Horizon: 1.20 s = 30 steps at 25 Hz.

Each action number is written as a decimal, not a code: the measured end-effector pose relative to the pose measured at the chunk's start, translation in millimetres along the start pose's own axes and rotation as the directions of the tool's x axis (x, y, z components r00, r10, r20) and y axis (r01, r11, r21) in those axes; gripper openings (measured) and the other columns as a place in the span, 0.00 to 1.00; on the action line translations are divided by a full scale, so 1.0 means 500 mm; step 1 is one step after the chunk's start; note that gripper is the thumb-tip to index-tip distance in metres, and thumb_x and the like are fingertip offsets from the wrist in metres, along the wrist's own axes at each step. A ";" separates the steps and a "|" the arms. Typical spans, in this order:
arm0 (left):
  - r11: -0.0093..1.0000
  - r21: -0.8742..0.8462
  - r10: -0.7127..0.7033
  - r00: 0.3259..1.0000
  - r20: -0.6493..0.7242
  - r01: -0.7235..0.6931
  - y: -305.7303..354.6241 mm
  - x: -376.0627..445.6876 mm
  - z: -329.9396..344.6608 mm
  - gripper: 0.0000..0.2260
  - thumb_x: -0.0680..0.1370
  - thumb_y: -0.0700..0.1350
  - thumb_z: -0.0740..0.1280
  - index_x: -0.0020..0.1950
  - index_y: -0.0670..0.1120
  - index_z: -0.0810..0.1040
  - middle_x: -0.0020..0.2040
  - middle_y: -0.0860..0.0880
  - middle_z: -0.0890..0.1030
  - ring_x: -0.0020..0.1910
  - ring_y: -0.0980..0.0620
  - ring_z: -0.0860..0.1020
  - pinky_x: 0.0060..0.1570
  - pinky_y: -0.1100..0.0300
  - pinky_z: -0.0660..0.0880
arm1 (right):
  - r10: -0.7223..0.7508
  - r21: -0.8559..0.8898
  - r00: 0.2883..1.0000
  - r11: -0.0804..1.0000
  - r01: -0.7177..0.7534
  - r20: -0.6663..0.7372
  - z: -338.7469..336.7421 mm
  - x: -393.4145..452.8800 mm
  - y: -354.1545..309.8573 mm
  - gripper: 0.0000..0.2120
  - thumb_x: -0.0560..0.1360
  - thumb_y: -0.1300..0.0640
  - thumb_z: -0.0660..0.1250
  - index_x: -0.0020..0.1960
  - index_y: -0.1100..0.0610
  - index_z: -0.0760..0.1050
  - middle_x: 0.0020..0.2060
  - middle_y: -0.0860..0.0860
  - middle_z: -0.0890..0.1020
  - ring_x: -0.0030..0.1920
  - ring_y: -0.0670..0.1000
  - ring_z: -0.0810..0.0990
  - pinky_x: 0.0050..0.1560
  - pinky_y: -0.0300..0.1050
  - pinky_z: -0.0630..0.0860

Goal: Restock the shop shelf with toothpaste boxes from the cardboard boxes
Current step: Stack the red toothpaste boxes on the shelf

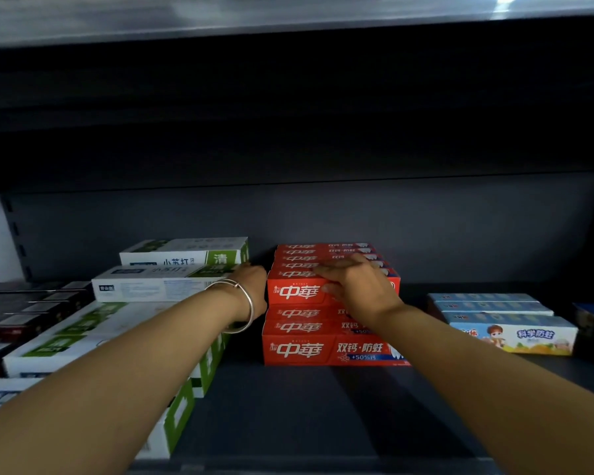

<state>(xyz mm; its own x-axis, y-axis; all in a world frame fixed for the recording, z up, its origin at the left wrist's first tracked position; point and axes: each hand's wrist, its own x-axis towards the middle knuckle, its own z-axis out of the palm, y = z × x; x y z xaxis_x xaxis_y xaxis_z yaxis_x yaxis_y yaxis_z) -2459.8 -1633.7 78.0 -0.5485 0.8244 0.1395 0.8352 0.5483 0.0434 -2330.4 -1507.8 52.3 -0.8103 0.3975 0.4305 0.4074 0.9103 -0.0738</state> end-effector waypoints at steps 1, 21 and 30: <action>1.000 0.003 0.002 1.000 0.006 -0.002 0.004 -0.005 -0.001 0.08 0.77 0.39 0.63 0.55 0.39 0.75 0.55 0.42 0.77 0.50 0.48 0.75 0.45 0.62 0.69 | 0.001 -0.019 1.000 1.000 -0.001 0.006 0.000 -0.001 0.000 0.22 0.81 0.51 0.56 0.74 0.48 0.60 0.73 0.48 0.65 0.74 0.52 0.58 0.74 0.49 0.56; 0.891 -0.312 0.258 0.933 -0.252 -0.330 0.369 -0.497 0.254 0.12 0.72 0.36 0.64 0.55 0.41 0.72 0.55 0.43 0.72 0.55 0.45 0.72 0.55 0.58 0.66 | -0.187 -0.005 0.955 0.982 0.191 -0.228 0.001 -0.687 0.087 0.20 0.61 0.73 0.71 0.52 0.64 0.80 0.47 0.58 0.84 0.42 0.61 0.79 0.40 0.50 0.79; 0.947 -0.183 0.312 0.893 0.324 -0.264 0.460 -0.644 0.697 0.16 0.76 0.45 0.63 0.63 0.47 0.67 0.63 0.47 0.68 0.64 0.47 0.67 0.63 0.55 0.65 | -0.106 0.058 0.937 0.994 0.092 0.333 0.345 -1.004 0.172 0.12 0.59 0.55 0.76 0.42 0.53 0.81 0.36 0.48 0.83 0.37 0.50 0.81 0.39 0.39 0.78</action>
<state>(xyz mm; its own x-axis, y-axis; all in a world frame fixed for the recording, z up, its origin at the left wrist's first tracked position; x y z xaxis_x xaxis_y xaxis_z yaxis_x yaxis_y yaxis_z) -2105.4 -1724.1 -301.5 -0.2429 0.9528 -0.1821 0.9431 0.2759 0.1857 -1961.1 -1609.4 -325.4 -0.9427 0.3147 0.1112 0.3063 0.9480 -0.0859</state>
